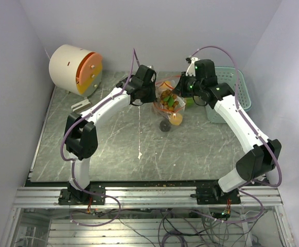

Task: Open the zip-top bag and remove the fake food
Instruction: Pick up the fake fruit from the zipper food storage bag, then place the fake fruit in the bin.

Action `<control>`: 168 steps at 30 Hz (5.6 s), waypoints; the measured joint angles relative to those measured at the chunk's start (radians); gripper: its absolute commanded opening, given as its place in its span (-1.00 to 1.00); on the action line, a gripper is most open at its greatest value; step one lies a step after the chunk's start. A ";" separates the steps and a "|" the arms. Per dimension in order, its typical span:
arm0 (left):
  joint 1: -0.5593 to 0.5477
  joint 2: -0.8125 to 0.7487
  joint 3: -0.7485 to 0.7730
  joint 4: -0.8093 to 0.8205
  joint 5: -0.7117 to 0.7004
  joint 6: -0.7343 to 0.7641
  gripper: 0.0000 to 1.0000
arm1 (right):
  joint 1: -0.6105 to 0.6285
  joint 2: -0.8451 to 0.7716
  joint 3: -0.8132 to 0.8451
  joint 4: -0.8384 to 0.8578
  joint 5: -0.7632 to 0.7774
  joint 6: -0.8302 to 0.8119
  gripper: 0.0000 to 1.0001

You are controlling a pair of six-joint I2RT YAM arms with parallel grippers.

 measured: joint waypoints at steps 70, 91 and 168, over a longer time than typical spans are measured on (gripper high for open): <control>0.071 -0.084 -0.048 0.043 0.025 0.007 0.33 | -0.132 -0.041 -0.131 0.725 -0.624 0.467 -1.00; 0.096 -0.103 -0.081 0.072 0.032 0.006 0.47 | -0.180 -0.018 -0.222 0.942 -0.686 0.636 -1.00; 0.202 -0.166 -0.256 0.217 0.204 -0.091 -0.86 | -0.422 0.045 -0.185 1.084 -0.786 0.697 -1.00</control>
